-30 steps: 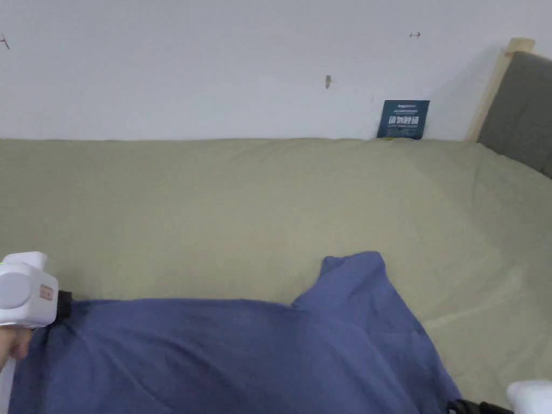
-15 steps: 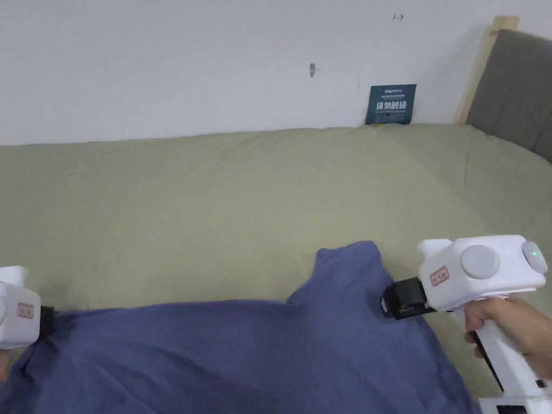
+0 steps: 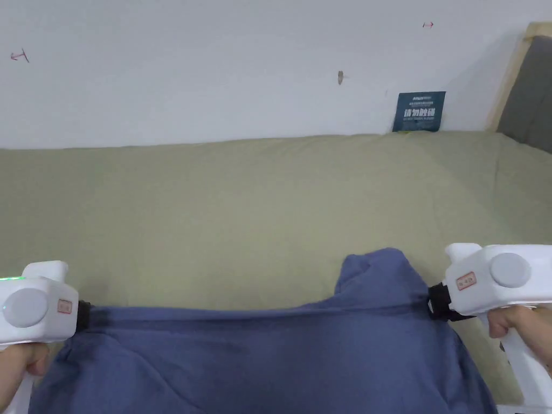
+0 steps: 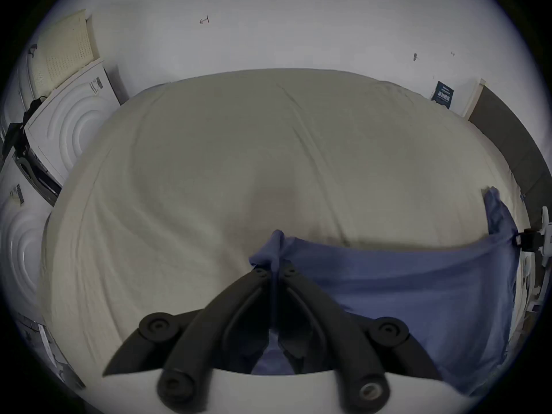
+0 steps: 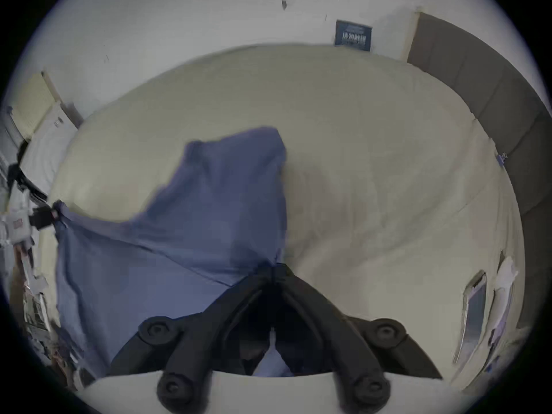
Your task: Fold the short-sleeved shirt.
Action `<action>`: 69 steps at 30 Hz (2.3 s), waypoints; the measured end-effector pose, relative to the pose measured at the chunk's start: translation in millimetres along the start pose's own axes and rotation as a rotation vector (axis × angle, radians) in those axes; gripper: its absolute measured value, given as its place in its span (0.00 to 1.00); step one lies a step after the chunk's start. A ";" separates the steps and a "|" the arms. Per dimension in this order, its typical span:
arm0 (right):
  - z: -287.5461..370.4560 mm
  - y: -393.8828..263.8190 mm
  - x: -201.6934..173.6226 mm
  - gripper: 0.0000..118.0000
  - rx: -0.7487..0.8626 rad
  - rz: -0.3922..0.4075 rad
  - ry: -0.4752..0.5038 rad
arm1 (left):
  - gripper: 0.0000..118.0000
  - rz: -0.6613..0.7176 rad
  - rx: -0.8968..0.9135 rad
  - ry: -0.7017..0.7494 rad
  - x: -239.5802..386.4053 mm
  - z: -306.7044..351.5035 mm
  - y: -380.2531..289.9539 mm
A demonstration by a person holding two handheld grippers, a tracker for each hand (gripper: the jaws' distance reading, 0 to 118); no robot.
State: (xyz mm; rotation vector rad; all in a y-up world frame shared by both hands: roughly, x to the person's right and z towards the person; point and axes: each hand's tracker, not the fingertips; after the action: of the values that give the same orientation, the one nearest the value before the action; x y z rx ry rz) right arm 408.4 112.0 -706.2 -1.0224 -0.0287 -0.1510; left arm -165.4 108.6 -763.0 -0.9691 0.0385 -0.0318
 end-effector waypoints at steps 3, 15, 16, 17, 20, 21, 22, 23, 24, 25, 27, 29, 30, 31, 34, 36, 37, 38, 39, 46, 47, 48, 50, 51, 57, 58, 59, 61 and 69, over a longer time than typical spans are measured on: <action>51.5 -4.2 -10.9 0.03 0.066 0.053 0.022 | 0.01 -0.010 0.044 -0.024 -7.9 45.3 0.3; 323.0 -1.4 -48.0 0.03 0.425 0.156 0.076 | 0.01 0.009 0.396 -0.009 -50.9 309.2 14.5; 339.3 -0.6 -50.7 0.03 0.450 0.160 0.073 | 0.01 0.019 0.420 -0.015 -53.1 324.6 16.6; 358.6 1.0 -53.8 0.03 0.475 0.164 0.074 | 0.01 0.021 0.449 -0.017 -54.0 343.9 19.3; 400.3 9.4 -62.3 0.03 0.554 0.180 0.063 | 0.01 0.004 0.520 0.010 -53.4 389.0 28.0; 412.3 12.0 -65.6 0.03 0.567 0.183 0.059 | 0.01 0.004 0.544 0.018 -53.4 401.8 31.5; 417.8 17.1 -67.1 0.03 0.585 0.182 0.053 | 0.01 0.003 0.557 0.024 -53.5 411.6 35.0; 427.9 20.9 -70.1 0.03 0.605 0.186 0.052 | 0.01 0.015 0.579 0.033 -54.5 421.0 39.2; 436.5 24.5 -73.1 0.03 0.620 0.187 0.046 | 0.01 0.032 0.591 0.040 -56.4 427.7 43.2; 443.9 28.1 -75.4 0.03 0.635 0.191 0.048 | 0.01 0.043 0.602 0.037 -58.1 433.1 46.6; 454.7 40.0 -78.1 0.03 0.665 0.181 0.051 | 0.01 0.064 0.616 0.039 -61.7 443.4 56.3; 464.9 51.0 -81.3 0.03 0.688 0.168 0.061 | 0.01 0.090 0.633 0.025 -64.7 448.5 66.8; 466.8 57.5 -82.3 0.03 0.699 0.169 0.058 | 0.01 0.093 0.637 0.023 -65.9 450.8 72.6; 468.6 63.8 -84.4 0.03 0.704 0.180 0.050 | 0.01 0.095 0.641 0.027 -66.1 452.2 78.0; 469.1 85.3 -88.2 0.03 0.724 0.179 0.041 | 0.01 0.088 0.648 0.049 -62.3 449.5 97.0; 465.3 102.1 -90.4 0.03 0.732 0.174 0.042 | 0.01 0.084 0.637 0.067 -57.1 443.6 113.8; 462.6 110.0 -91.0 0.03 0.736 0.172 0.039 | 0.01 0.091 0.634 0.071 -55.5 440.9 121.0; 459.0 118.8 -90.7 0.03 0.736 0.164 0.035 | 0.01 0.100 0.634 0.065 -54.8 437.0 129.3; 454.8 128.0 -90.7 0.03 0.734 0.157 0.028 | 0.01 0.097 0.634 0.066 -53.0 432.6 138.2; 428.3 190.9 -92.2 0.03 0.733 0.162 -0.002 | 0.01 0.081 0.655 0.105 -37.7 409.7 195.4; 424.3 201.0 -92.9 0.03 0.742 0.154 0.000 | 0.01 0.074 0.659 0.108 -34.8 406.8 205.4; 420.6 210.3 -94.0 0.03 0.740 0.153 0.000 | 0.01 0.068 0.662 0.114 -30.8 406.0 211.6; 413.6 230.4 -100.0 0.03 0.736 0.173 -0.029 | 0.01 0.050 0.669 0.146 -24.0 398.8 228.1; 410.6 239.4 -102.7 0.03 0.742 0.185 -0.046 | 0.01 0.050 0.671 0.155 -21.0 395.7 234.7; 403.8 287.8 -114.6 0.03 0.775 0.192 -0.067 | 0.01 0.062 0.684 0.175 -12.3 369.4 268.4; 402.6 292.7 -115.6 0.03 0.782 0.192 -0.070 | 0.01 0.073 0.682 0.185 -10.5 363.9 273.2; 399.6 299.6 -117.3 0.03 0.791 0.189 -0.074 | 0.01 0.076 0.681 0.191 -8.6 357.7 279.3; 393.5 307.6 -117.9 0.03 0.805 0.178 -0.066 | 0.01 0.092 0.687 0.184 -7.2 348.9 287.1; 358.3 329.7 -113.3 0.03 0.824 0.168 -0.072 | 0.01 0.065 0.684 0.206 1.4 300.3 295.0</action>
State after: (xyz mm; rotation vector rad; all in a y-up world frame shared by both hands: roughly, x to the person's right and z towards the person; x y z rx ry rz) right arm 358.8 598.6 -809.4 -0.2040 -0.0640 0.0559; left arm -147.0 522.6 -836.4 -0.2770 0.2336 -0.0787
